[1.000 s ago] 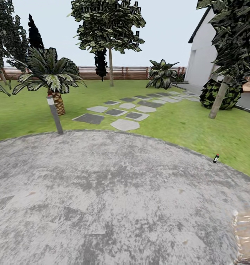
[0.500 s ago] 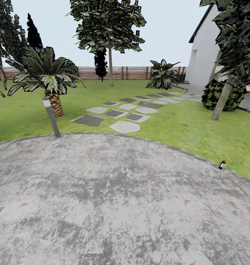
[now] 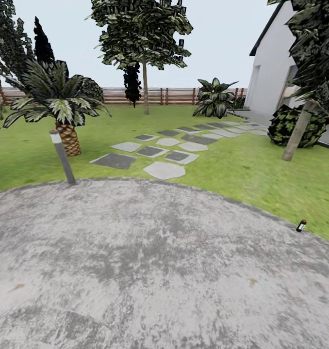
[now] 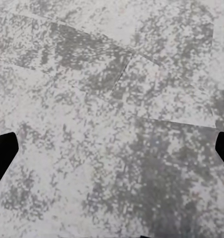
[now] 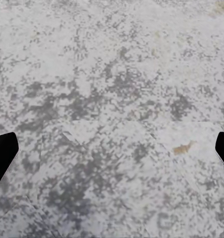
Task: Pick up the pesticide atomizer in the garden and spray insectifuge to fully cover both potted plants in the garden.
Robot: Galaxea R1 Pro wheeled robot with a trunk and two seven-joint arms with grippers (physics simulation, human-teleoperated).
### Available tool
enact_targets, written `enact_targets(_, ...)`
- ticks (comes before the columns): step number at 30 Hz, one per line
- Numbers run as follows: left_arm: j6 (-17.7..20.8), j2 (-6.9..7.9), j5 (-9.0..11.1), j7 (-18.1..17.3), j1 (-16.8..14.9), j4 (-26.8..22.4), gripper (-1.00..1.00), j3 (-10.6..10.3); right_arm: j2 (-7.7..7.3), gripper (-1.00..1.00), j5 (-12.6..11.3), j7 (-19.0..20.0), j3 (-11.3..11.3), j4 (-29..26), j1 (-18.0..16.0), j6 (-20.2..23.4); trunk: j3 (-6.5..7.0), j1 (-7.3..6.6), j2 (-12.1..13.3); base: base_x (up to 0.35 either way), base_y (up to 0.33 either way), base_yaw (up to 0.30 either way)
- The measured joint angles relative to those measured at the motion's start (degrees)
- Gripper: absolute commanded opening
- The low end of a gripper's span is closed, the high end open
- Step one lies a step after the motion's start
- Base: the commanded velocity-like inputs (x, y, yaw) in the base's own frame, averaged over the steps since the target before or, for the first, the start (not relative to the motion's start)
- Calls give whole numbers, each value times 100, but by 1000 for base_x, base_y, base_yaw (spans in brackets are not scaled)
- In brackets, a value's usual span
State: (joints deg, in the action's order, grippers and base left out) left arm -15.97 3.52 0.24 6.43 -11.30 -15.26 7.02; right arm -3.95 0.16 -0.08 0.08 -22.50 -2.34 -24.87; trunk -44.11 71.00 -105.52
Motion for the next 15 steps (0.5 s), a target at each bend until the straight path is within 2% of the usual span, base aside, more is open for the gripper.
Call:
enact_targets(7, 0, 0, 0, 0, 1, 0, 100, 4, 0, 100, 0, 12, 0, -8, 0, 0, 0, 0, 0, 337, 0, -21)
enact_targets(15, -1, 0, 0, 0, -1, 2, 100, -1, 0, 100, 0, 18, 0, -4, 2, 1, 0, 0, 0, 337, 0, -233)
